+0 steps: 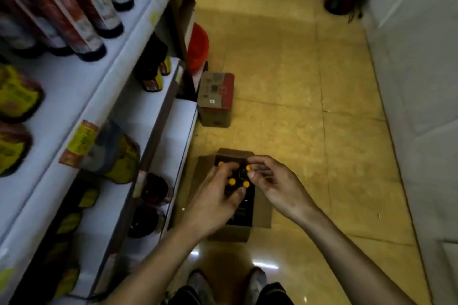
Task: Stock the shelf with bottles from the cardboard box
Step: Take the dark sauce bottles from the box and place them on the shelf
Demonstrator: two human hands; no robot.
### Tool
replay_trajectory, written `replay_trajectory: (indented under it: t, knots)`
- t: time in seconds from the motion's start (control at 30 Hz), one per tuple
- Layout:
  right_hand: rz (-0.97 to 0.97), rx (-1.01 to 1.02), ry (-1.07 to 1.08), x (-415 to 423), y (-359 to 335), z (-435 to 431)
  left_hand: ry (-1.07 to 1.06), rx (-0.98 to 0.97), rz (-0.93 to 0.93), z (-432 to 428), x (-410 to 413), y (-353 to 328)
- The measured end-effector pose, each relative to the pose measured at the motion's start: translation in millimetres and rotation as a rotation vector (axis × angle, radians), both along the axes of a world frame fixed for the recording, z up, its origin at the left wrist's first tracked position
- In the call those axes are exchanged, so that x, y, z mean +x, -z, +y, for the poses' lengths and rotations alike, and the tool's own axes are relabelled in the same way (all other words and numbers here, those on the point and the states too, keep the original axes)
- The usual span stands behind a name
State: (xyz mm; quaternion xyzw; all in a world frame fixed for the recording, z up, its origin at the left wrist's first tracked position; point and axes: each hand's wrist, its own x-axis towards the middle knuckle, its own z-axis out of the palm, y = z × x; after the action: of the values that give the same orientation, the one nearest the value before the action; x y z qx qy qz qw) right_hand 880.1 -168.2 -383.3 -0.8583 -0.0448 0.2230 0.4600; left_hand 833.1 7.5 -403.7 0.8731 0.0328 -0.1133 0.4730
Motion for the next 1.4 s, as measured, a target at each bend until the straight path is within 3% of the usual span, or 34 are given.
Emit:
replay_trajectory:
  t: [0.43,0.63,0.9,1.07,1.27,1.4]
  knots:
    - [0.064,-0.062,0.024,29,327,-10,0.055,0.035,0.188,-6,35,337]
    - [0.029,-0.1,-0.065,44,429,-14,0.179,0.105,0.166,-8,55,439]
    - [-0.122,-0.244,-0.238,47,485,-24,0.279,0.098,0.183,-19,64,500]
    - [-0.317,-0.517,-0.41,39,484,-31,0.234,0.014,0.226,-18,58,498]
    - [-0.506,-0.811,-0.523,36,501,-29,0.241,0.139,0.164,-11,50,497]
    - [-0.585,-0.845,-0.551,35,507,-24,0.269,0.193,0.136,-11,55,493]
